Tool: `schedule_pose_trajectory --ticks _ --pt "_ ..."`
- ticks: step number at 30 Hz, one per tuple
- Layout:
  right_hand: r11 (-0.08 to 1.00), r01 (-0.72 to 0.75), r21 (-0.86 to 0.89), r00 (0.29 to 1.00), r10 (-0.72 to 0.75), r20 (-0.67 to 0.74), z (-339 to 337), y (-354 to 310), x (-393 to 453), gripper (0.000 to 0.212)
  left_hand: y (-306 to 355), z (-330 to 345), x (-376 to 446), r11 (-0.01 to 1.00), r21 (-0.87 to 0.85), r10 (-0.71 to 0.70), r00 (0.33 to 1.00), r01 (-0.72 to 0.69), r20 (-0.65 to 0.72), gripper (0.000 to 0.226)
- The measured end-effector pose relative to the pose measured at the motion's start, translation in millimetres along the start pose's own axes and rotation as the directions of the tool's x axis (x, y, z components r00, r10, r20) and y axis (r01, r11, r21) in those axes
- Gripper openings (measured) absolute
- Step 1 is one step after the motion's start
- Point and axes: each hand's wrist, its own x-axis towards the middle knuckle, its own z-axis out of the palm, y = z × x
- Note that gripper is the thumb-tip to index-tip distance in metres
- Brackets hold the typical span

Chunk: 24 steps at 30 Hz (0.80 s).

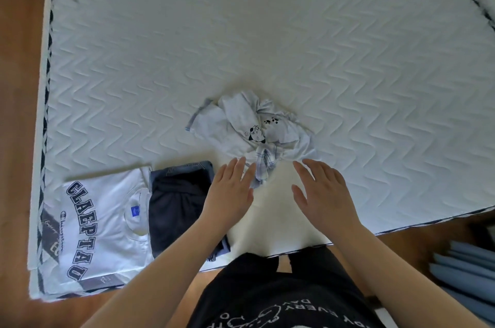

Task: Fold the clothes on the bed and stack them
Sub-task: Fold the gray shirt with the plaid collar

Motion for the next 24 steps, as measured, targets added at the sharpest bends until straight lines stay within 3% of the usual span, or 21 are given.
schedule_pose_trajectory --ticks 4,9,13,19,24 --pt "0.998 0.058 0.030 0.995 -0.060 0.077 19 20 22 0.048 6 25 34 0.999 0.004 -0.033 0.999 0.032 0.042 0.057" --pt "0.987 0.148 0.064 0.967 -0.158 0.199 49 49 51 0.049 16 69 78 0.992 0.014 -0.124 0.961 0.125 0.246 0.062" --pt "0.979 0.191 0.073 0.950 -0.203 0.237 81 70 73 0.050 25 105 115 0.978 0.007 -0.204 0.938 0.210 0.279 0.062" --pt "0.977 0.189 0.101 0.929 -0.211 0.305 148 87 100 0.057 27 157 161 0.909 -0.044 -0.370 0.851 0.414 0.372 0.075" --pt "0.982 0.146 0.123 0.883 -0.185 0.431 191 90 111 0.059 11 188 176 0.763 -0.281 -0.453 0.791 0.582 0.411 0.035"
